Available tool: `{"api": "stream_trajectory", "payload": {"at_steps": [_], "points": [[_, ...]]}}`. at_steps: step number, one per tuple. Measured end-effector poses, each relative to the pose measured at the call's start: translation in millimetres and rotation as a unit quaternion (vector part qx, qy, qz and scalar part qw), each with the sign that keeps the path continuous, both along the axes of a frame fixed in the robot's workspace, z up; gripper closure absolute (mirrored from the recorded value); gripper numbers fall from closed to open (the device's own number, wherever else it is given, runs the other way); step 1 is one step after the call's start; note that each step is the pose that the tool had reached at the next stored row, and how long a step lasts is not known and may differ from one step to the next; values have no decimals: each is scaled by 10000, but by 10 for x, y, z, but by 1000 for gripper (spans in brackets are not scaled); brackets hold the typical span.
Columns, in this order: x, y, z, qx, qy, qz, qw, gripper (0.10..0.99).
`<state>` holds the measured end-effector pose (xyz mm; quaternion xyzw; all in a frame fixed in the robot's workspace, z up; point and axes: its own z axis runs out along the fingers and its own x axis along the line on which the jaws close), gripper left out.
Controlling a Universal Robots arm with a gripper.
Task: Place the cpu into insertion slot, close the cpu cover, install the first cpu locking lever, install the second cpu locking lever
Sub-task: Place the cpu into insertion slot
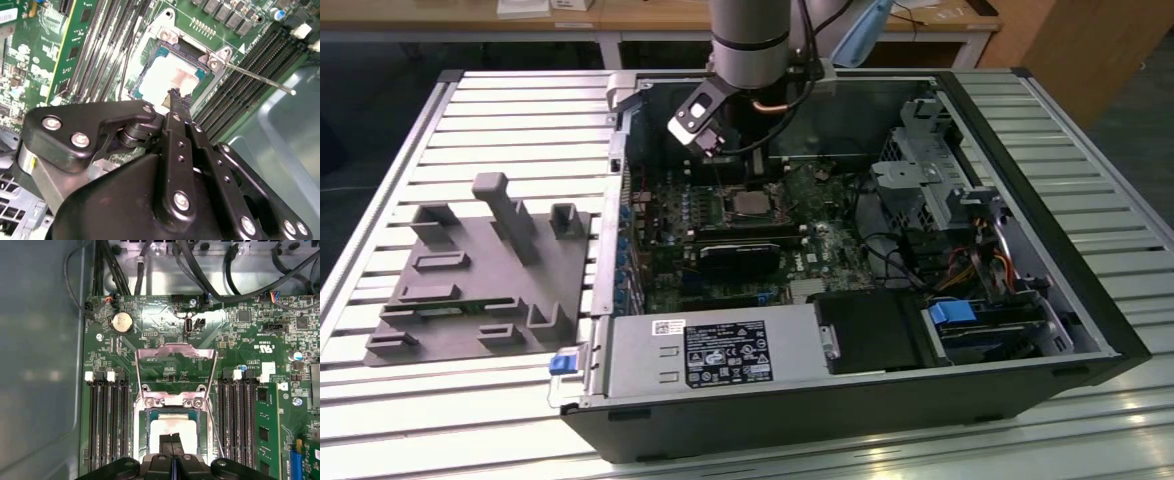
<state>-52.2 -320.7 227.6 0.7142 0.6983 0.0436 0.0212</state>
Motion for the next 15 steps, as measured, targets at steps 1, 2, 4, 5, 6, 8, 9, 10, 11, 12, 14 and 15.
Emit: {"api": "stream_trajectory", "payload": {"at_steps": [1, 2, 4, 5, 6, 8, 9, 10, 11, 12, 14, 15], "points": [[0, 0, 26, 0, 0, 0, 10000, 984], [0, 0, 53, 0, 0, 0, 10000, 984], [0, 0, 109, -1, 1, 0, 10000, 984], [0, 0, 135, 0, 0, 0, 10000, 984], [0, 0, 160, 0, 0, 0, 10000, 984], [0, 0, 208, 0, 0, 0, 10000, 984], [0, 0, 228, 0, 0, 0, 10000, 984], [0, 0, 245, -1, 0, 0, 10000, 984], [0, 0, 257, -1, 1, 0, 10000, 984], [0, 0, 264, -1, 0, 0, 10000, 984], [0, 0, 265, 1, -1, 0, 10000, 984], [0, 0, 267, 0, 0, 0, 10000, 984]]}}
